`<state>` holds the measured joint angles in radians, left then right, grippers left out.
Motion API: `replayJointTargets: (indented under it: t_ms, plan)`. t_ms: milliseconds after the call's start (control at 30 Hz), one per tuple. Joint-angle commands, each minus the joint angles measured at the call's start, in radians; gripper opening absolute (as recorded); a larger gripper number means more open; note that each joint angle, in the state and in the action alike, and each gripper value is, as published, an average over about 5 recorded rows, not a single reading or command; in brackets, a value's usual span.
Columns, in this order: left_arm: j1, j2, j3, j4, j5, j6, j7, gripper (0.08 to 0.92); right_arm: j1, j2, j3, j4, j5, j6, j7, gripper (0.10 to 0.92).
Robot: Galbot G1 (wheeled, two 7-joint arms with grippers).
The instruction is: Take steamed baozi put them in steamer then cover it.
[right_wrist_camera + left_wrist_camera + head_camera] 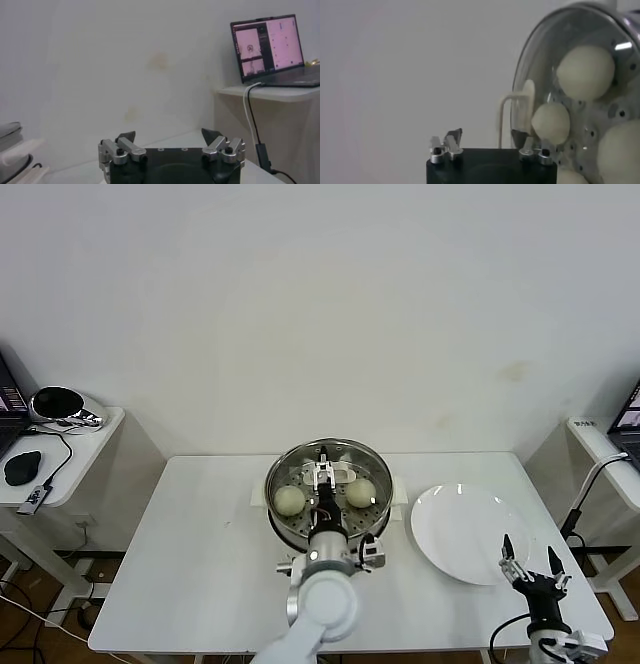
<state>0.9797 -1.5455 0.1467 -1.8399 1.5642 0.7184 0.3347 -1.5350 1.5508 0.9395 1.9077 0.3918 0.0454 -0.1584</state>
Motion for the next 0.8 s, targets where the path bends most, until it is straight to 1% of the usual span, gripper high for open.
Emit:
replayJointTargets:
  t_ms: [33, 167, 267, 367, 433, 500, 600, 700, 800]
  plan:
    - [0.060, 0.029, 0.018, -0.169, -0.027, -0.010, 0.058, 0.817, 0.001, 0.000, -0.001, -0.003, -0.003, 0.001, 0.000, 0.823]
    - [0.092, 0.052, 0.009, -0.233, -0.045, -0.010, 0.062, 0.822, -0.002, -0.001, -0.002, -0.001, -0.002, 0.000, 0.000, 0.823]
    - [0.120, 0.074, -0.026, -0.312, -0.114, -0.013, 0.048, 0.823, -0.009, -0.004, -0.004, 0.007, -0.002, -0.003, -0.003, 0.823]
    - [0.149, 0.103, -0.111, -0.408, -0.296, -0.026, 0.009, 0.823, -0.022, -0.013, -0.015, 0.024, -0.003, -0.010, -0.005, 0.823]
    - [0.172, 0.129, -0.188, -0.461, -0.470, -0.053, -0.048, 0.823, -0.040, -0.026, -0.031, 0.041, -0.005, -0.015, -0.005, 0.823]
    - [0.204, 0.149, -0.283, -0.500, -0.664, -0.101, -0.134, 0.823, -0.067, -0.047, -0.055, 0.059, -0.010, -0.021, -0.001, 0.823]
    - [0.267, 0.146, -0.440, -0.530, -0.925, -0.191, -0.236, 0.823, -0.109, -0.081, -0.103, 0.082, -0.032, -0.028, 0.010, 0.823]
    - [0.368, 0.132, -0.601, -0.525, -1.156, -0.315, -0.275, 0.823, -0.136, -0.097, -0.153, 0.102, -0.052, -0.032, 0.021, 0.823]
    - [0.492, 0.130, -0.749, -0.462, -1.344, -0.480, -0.297, 0.823, -0.157, -0.099, -0.195, 0.121, -0.068, -0.035, 0.030, 0.823]
